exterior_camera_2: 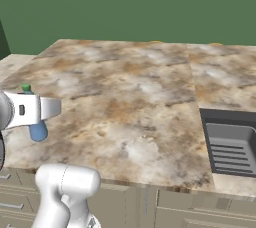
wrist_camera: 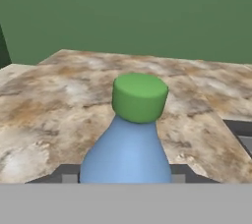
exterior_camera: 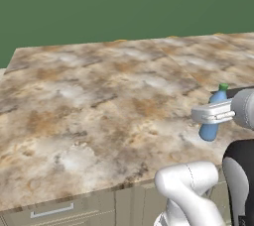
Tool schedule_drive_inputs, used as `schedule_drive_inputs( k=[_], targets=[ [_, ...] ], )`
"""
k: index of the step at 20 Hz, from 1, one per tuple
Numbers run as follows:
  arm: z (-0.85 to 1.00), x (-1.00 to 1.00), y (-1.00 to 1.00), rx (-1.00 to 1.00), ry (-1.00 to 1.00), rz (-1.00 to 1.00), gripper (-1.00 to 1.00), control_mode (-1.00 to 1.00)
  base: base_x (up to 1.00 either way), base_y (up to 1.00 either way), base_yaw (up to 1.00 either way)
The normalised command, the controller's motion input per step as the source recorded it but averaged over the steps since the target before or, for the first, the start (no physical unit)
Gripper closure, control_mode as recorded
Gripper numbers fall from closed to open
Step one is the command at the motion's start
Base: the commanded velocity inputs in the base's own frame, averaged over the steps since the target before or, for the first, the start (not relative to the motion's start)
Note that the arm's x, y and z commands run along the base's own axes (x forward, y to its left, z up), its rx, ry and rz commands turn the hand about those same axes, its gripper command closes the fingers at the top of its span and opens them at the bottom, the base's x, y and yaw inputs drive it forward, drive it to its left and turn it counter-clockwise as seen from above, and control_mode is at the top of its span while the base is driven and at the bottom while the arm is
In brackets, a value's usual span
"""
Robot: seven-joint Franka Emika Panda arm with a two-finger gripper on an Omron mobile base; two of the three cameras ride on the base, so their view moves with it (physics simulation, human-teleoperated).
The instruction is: Take the bottled waters from the counter and place them in the freezer to freeze. Close the freezer door after placing the bottles.
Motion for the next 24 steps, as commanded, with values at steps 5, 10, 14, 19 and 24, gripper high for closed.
schedule_drive_inputs(
  k=[5,10,14,19,24],
  targets=[
    [-0.11,-0.07,-0.04,0.01,0.00,0.07,1.00,-1.00,0.00,0.00,0.00],
    [-0.01,0.00,0.00,0.00,0.00,0.00,1.00,-1.00,0.00,0.00,0.00],
    [0.00,0.00,0.00,0.00,0.00,0.00,1.00,-1.00,0.00,0.00,0.00],
    [0.00,0.00,0.00,0.00,-0.01,0.00,1.00,1.00,0.00,0.00,0.00],
    [0.00,0.00,0.00,0.00,0.00,0.00,1.00,1.00,-0.19,0.31,-0.03]
  ],
)
